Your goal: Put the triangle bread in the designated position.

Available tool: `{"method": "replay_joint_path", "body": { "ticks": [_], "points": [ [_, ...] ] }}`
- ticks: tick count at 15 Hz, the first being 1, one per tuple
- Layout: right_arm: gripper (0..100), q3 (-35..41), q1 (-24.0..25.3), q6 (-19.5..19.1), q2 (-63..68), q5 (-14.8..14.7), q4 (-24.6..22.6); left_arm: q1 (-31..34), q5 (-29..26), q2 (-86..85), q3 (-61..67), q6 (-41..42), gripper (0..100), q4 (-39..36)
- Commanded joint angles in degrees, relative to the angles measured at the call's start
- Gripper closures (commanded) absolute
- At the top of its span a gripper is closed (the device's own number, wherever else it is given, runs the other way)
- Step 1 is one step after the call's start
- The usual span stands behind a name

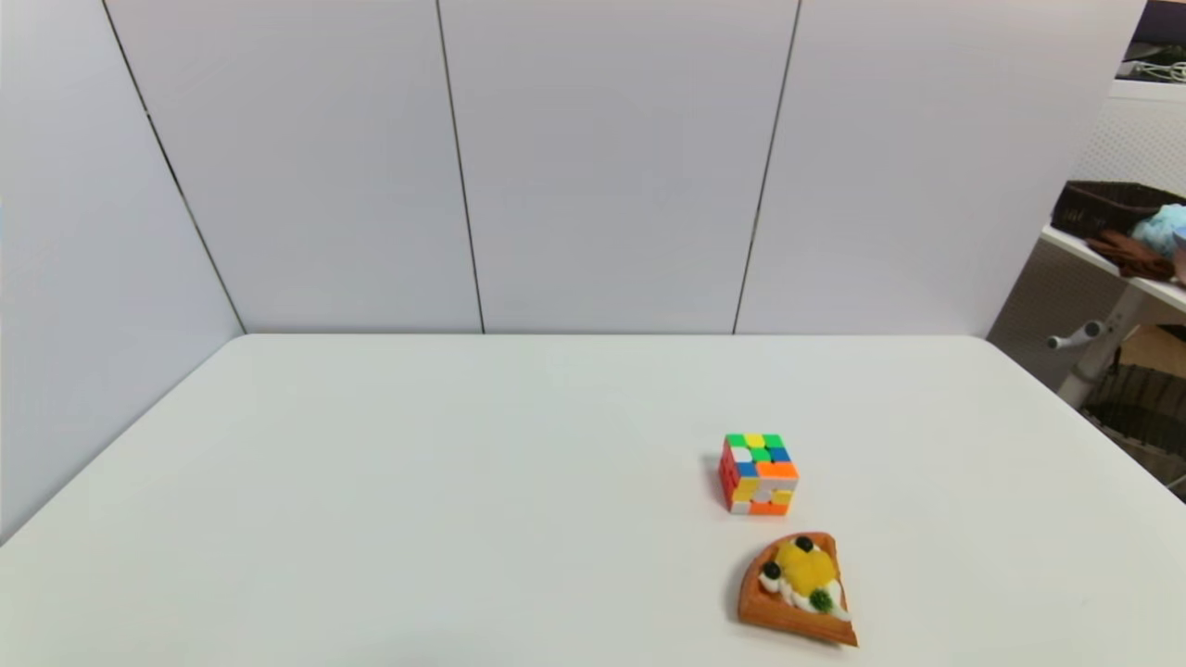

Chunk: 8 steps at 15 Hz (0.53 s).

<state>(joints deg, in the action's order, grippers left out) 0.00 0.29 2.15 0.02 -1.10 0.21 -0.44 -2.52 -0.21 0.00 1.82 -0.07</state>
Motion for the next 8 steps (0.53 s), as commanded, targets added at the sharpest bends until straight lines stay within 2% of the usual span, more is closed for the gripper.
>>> {"method": "replay_joint_path", "body": {
  "ticks": [1, 8],
  "points": [
    [0, 0.0, 0.1, 0.1, 0.1, 0.0, 0.1, 0.0, 0.0, 0.1, 0.0, 0.0, 0, 0.0],
    [0, 0.0, 0.1, 0.2, 0.1, 0.0, 0.0, 0.0, 0.0, 0.1, 0.0, 0.1, 0, 0.0]
  ]
}}
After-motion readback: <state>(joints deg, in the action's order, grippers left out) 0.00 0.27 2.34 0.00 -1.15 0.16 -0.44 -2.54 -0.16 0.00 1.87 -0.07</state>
